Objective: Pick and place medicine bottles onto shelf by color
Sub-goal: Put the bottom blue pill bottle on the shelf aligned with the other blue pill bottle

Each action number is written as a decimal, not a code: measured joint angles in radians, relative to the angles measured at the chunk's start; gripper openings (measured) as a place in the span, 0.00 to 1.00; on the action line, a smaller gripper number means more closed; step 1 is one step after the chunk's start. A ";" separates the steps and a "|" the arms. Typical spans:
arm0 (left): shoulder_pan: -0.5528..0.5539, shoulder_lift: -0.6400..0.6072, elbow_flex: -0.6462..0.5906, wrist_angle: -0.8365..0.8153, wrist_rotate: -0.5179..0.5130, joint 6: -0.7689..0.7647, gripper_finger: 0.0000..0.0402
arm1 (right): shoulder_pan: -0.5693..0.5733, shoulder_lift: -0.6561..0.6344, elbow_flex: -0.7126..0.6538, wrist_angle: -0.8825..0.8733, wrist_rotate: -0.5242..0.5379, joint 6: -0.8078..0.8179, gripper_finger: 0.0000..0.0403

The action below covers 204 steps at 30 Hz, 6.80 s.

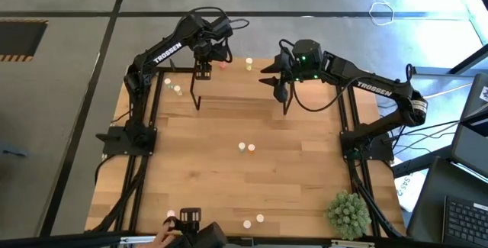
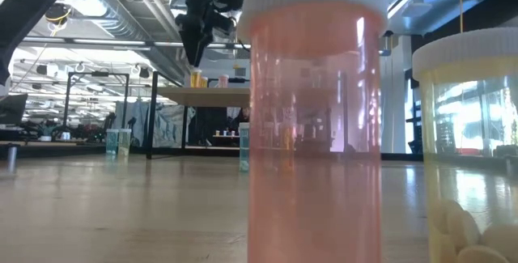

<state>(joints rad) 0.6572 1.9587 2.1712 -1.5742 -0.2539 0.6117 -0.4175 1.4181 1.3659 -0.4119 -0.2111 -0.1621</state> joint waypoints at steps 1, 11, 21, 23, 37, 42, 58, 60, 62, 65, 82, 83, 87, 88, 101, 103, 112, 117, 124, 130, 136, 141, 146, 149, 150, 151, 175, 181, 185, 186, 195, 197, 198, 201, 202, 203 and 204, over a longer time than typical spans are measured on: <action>-0.005 0.000 0.011 -0.001 0.000 0.000 0.54 | 0.000 0.000 0.000 0.000 0.000 0.000 0.41; -0.087 -0.063 0.104 0.002 0.003 -0.082 0.54 | 0.000 0.000 0.000 0.000 0.000 0.000 0.41; -0.192 -0.155 0.077 0.003 0.236 -0.292 0.54 | 0.000 0.000 0.000 0.000 0.000 0.000 0.41; -0.213 -0.174 0.052 0.003 0.238 -0.306 0.54 | 0.000 0.000 0.000 0.000 0.000 0.000 0.41; -0.391 -0.431 -0.283 0.029 0.247 -0.606 0.53 | 0.000 0.000 0.000 0.000 0.000 0.000 0.41; -0.473 -0.524 -0.390 0.037 0.213 -0.917 0.53 | 0.000 0.000 0.000 0.001 0.000 0.000 0.41; -0.766 -0.617 -0.536 0.029 0.129 -1.377 0.53 | 0.002 0.000 0.000 -0.045 -0.003 0.082 0.41; -0.797 -0.620 -0.536 0.029 0.106 -1.380 0.53 | 0.002 0.000 0.000 -0.044 -0.015 0.195 0.41; -0.825 -0.633 -0.536 0.028 0.087 -1.385 0.53 | 0.002 0.000 0.001 -0.049 -0.047 0.271 0.41; -0.858 -0.653 -0.535 0.019 0.077 -1.387 0.53 | 0.007 0.000 0.001 -0.048 -0.152 0.312 0.41; -0.979 -0.698 -0.535 0.014 0.002 -1.427 0.53 | 0.279 -0.001 0.001 -0.221 -0.280 0.225 0.41; -0.983 -0.698 -0.535 0.015 0.002 -1.432 0.53 | 0.295 -0.001 0.001 -0.225 -0.236 0.228 0.41; -0.994 -0.698 -0.535 0.015 0.003 -1.449 0.53 | 0.349 -0.001 0.001 -0.279 -0.081 0.204 0.41; -0.996 -0.698 -0.535 0.015 0.002 -1.451 0.53 | 0.360 -0.001 0.001 -0.297 -0.049 0.190 0.41; -1.001 -0.697 -0.535 0.015 0.003 -1.469 0.53 | 0.449 0.125 0.000 -0.266 0.052 0.073 0.41; -1.001 -0.697 -0.535 0.015 0.003 -1.469 0.53 | 0.449 0.164 0.000 -0.255 0.092 0.079 0.41; -1.001 -0.697 -0.535 0.015 0.004 -1.466 0.53 | 0.432 0.332 0.070 -0.214 0.104 0.158 0.41; -1.001 -0.697 -0.535 0.015 0.004 -1.466 0.53 | 0.442 0.439 0.119 -0.211 0.055 0.154 0.41; -1.001 -0.697 -0.535 0.015 0.004 -1.466 0.53 | 0.441 0.517 0.145 -0.195 0.061 0.184 0.41; -1.001 -0.697 -0.535 0.015 0.004 -1.466 0.53 | 0.440 0.539 0.145 -0.183 0.061 0.184 0.41; -1.001 -0.697 -0.535 0.015 0.004 -1.466 0.53 | 0.441 0.546 0.145 -0.177 0.121 0.181 0.41; -1.001 -0.697 -0.535 0.015 0.004 -1.466 0.53 | 0.436 0.546 0.145 -0.178 0.132 0.182 0.41; -1.001 -0.697 -0.535 0.015 0.004 -1.466 0.53 | 0.435 0.554 0.145 -0.177 0.113 0.207 0.41; -1.001 -0.697 -0.535 0.015 0.004 -1.466 0.53 | 0.435 0.554 0.145 -0.175 0.113 0.231 0.41; -1.001 -0.697 -0.535 0.015 0.004 -1.466 0.53 | 0.435 0.554 0.145 -0.177 0.113 0.237 0.41; -1.001 -0.697 -0.535 0.015 0.004 -1.466 0.53 | 0.435 0.554 0.145 -0.173 0.113 0.237 0.41; -1.001 -0.697 -0.535 0.015 -0.018 -1.466 0.53 | 0.435 0.554 0.145 -0.146 0.113 0.234 0.52; -1.001 -0.697 -0.535 0.015 -0.018 -1.466 0.53 | 0.433 0.566 0.144 -0.152 0.113 0.237 0.54; -1.001 -0.697 -0.535 0.015 -0.019 -1.466 0.53 | 0.433 0.584 0.144 -0.151 0.113 0.235 0.53; -1.001 -0.697 -0.535 0.015 -0.019 -1.466 0.53 | 0.433 0.587 0.144 -0.159 0.113 0.236 0.53; -1.001 -0.697 -0.534 0.016 -0.019 -1.466 0.53 | 0.433 0.605 0.144 -0.152 0.113 0.234 0.53; -1.001 -0.697 -0.534 0.016 -0.019 -1.466 0.53 | 0.433 0.615 0.145 -0.141 0.113 0.234 0.53; -1.001 -0.697 -0.534 0.016 -0.019 -1.466 0.53 | 0.433 0.620 0.144 -0.143 0.110 0.235 0.53; -1.001 -0.697 -0.534 0.017 -0.020 -1.466 0.53 | 0.433 0.640 0.144 -0.138 0.105 0.234 0.53; -1.001 -0.697 -0.534 0.018 -0.020 -1.466 0.53 | 0.433 0.644 0.143 -0.145 0.105 0.234 0.53; -1.001 -0.697 -0.534 0.018 -0.020 -1.466 0.53 | 0.433 0.650 0.143 -0.141 0.104 0.235 0.53; -1.001 -0.697 -0.534 0.019 -0.020 -1.466 0.53 | 0.433 0.653 0.143 -0.132 0.104 0.236 0.53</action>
<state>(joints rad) -0.3439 1.2617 1.6371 -1.5556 -0.2737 -0.8539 0.0153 2.0713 1.5089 -0.5439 -0.1070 0.0742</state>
